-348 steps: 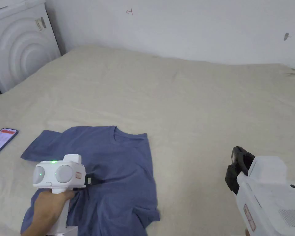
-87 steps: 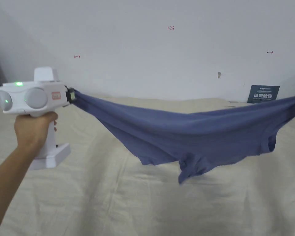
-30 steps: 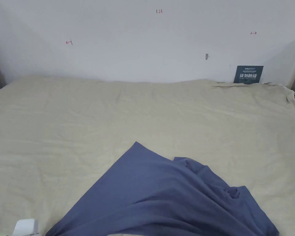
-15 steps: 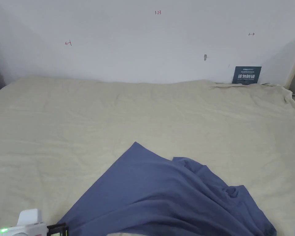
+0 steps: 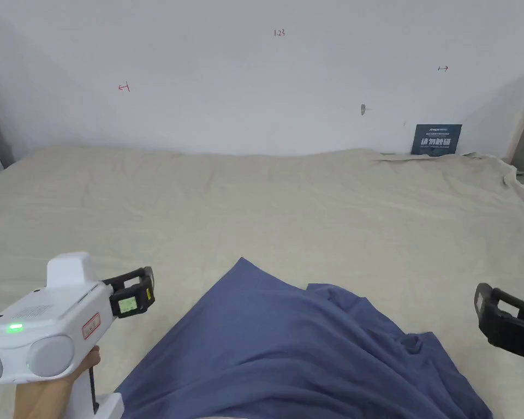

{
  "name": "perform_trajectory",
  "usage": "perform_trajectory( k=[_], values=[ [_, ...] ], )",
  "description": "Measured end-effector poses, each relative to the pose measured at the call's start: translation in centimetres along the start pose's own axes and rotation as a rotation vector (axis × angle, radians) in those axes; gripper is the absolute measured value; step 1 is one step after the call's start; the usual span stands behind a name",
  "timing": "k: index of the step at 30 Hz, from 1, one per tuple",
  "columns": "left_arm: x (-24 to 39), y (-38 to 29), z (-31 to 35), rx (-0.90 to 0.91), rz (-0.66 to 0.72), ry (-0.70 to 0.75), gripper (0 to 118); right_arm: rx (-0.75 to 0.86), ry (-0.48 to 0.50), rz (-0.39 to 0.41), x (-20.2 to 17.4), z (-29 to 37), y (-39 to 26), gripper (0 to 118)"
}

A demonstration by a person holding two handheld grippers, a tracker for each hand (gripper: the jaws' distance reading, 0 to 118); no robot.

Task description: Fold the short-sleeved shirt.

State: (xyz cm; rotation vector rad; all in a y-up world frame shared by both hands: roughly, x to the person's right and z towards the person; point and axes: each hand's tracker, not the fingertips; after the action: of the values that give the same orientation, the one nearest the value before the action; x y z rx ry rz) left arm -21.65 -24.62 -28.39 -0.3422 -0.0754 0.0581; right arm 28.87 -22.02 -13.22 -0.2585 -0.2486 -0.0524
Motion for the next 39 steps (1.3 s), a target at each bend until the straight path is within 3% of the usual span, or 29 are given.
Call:
perform_trajectory(
  k=[5, 7, 8, 10, 11, 13, 14, 26, 39],
  values=[
    [2.4, 0.7, 0.7, 0.105, -0.045, -0.002, 109, 0.098, -0.057, 0.061, -2.0, 1.6, 1.1, 95],
    [3.1, 0.2, 1.1, 0.129, -0.065, -0.031, 100, 0.13, -0.068, 0.058, -2.6, 2.3, 1.2, 95],
    [3.3, 0.0, 1.2, 0.141, -0.07, -0.039, 87, 0.141, -0.074, 0.064, -2.9, 2.5, 1.1, 91],
    [3.9, -0.5, 1.4, 0.149, -0.081, -0.052, 60, 0.161, -0.085, 0.069, -2.9, 2.4, 0.8, 71],
    [4.1, -0.7, 1.5, 0.147, -0.082, -0.053, 37, 0.168, -0.087, 0.065, -3.1, 2.4, 0.6, 47],
    [4.4, -0.9, 1.5, 0.141, -0.091, -0.073, 12, 0.175, -0.075, 0.054, -2.9, 2.2, 0.4, 4],
    [4.4, -0.9, 1.5, 0.13, -0.092, -0.087, 3, 0.167, -0.07, 0.042, -2.9, 2.1, 0.3, 0],
    [4.9, 0.2, -2.4, 0.026, -0.128, -0.147, 0, 0.137, -0.064, 0.045, -3.1, 0.5, -0.2, 0],
    [8.3, 3.2, -20.6, -0.274, -0.103, -0.259, 0, 0.104, -0.069, 0.057, -2.8, -4.3, 0.1, 0]
  ],
)
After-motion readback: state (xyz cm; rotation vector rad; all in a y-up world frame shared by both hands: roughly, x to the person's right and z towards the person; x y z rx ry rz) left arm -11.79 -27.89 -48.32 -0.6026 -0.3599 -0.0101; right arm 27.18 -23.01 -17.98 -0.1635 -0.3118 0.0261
